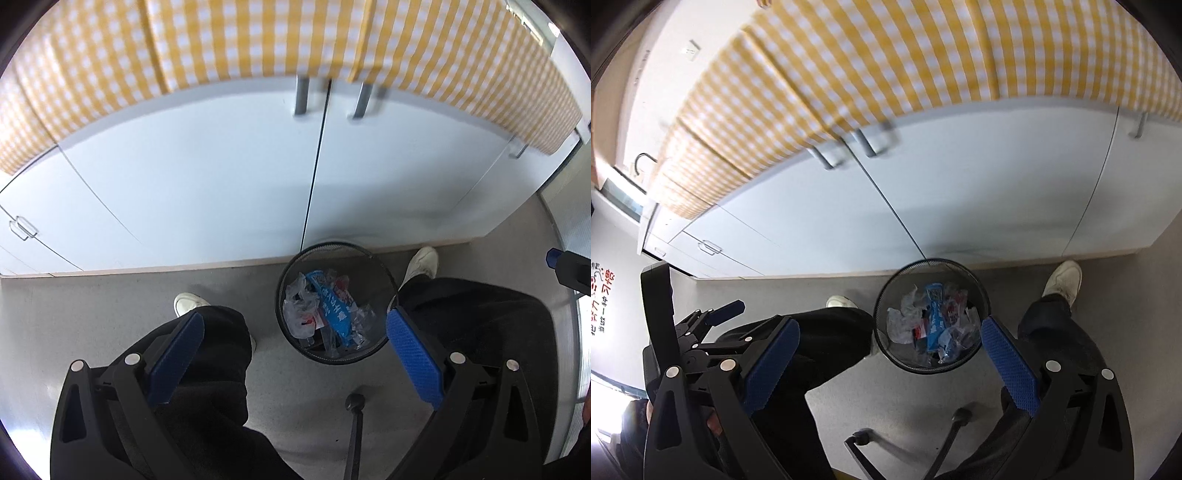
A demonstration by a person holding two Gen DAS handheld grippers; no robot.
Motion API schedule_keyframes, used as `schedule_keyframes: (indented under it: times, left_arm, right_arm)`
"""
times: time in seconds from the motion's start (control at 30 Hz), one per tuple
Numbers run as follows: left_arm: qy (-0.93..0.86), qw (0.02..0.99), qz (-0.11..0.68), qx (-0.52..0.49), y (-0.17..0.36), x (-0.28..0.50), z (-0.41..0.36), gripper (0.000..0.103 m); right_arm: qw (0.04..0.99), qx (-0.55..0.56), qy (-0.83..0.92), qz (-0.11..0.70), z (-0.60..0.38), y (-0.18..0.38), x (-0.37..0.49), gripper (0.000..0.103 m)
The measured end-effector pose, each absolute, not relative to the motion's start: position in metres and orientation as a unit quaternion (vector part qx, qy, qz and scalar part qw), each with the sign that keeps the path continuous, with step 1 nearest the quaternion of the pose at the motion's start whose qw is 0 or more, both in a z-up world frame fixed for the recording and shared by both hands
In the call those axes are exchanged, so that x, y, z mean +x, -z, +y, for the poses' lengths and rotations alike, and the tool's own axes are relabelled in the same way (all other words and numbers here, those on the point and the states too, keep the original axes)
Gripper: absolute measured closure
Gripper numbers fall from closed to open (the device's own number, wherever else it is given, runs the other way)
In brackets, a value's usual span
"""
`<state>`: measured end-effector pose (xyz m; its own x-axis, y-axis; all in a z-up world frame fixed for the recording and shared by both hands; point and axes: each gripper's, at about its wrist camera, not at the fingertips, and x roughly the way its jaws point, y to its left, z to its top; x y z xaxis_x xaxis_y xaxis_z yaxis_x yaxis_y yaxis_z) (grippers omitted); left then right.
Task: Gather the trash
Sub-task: 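Raise both tools back toward the blister pack and apple bag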
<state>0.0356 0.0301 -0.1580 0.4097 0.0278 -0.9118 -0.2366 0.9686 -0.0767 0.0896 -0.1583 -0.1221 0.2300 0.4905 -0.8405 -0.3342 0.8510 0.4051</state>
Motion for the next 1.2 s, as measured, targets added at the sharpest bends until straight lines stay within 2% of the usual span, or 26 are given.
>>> schedule_keyframes:
  times: [0.33,0.53,0.7,0.93,1.2]
  left_arm:
    - [-0.093,0.88,0.457,-0.096,0.068,0.02,0.043,0.005]
    - [-0.1,0.903,0.412,-0.067,0.011,0.044,0.056,0.005]
    - [-0.108,0.915,0.386,-0.054,-0.026,0.083,0.07,0.005]
    - [-0.113,0.922,0.37,-0.014,-0.067,0.17,0.092,0.004]
    - [-0.096,0.921,0.377,0.016,-0.073,0.258,0.099,0.004]
  right_arm:
    - [0.83,0.063,-0.292,0.47,-0.176,0.031,0.075,0.004]
    - [0.855,0.041,-0.31,0.413,-0.176,-0.029,0.103,0.004]
    - [0.863,0.012,-0.321,0.39,-0.158,-0.058,0.144,0.004]
    - [0.862,-0.021,-0.33,0.383,-0.116,-0.064,0.228,0.004]
    - [0.858,-0.03,-0.331,0.392,-0.072,-0.043,0.305,0.004]
